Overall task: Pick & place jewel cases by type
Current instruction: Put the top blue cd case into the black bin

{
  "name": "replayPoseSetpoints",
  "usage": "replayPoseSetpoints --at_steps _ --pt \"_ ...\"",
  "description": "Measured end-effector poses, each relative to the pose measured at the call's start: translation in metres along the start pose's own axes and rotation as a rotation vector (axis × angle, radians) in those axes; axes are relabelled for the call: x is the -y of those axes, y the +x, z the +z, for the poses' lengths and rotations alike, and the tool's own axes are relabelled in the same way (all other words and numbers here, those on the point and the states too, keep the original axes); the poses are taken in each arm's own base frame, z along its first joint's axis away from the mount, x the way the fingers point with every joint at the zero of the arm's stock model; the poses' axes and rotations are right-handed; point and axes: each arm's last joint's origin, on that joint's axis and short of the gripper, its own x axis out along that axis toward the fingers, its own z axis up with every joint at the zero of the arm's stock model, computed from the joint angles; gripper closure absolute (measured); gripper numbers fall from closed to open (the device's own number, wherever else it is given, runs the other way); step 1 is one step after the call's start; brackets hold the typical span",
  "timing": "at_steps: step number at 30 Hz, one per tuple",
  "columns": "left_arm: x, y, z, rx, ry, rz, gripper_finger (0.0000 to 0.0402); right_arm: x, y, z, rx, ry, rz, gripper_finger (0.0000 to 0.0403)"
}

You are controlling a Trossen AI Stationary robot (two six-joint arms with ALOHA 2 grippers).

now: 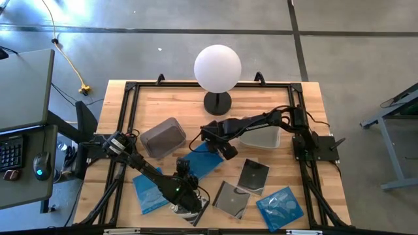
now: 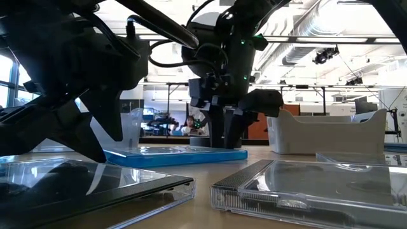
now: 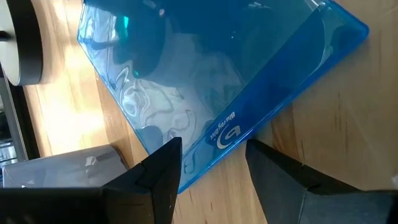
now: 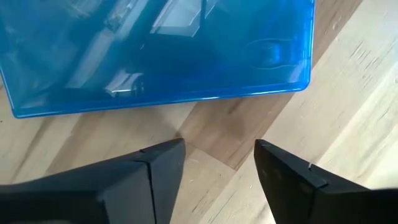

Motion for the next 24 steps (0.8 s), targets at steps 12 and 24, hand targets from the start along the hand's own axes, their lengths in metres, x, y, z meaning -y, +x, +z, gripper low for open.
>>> replayPoseSetpoints --at_steps 12,24 --pt "0.0002 0.0001 0.0001 0.001 -0.001 -0.001 0.022 -0.0001 0.0 -0.0001 0.0 0.005 0.002 0.0224" --pt "0.0002 0.0001 0.0002 0.001 -0.002 -0.002 0.022 -0.0057 -0.0008 -0.0084 -0.104 0.068 0.04 0.0225"
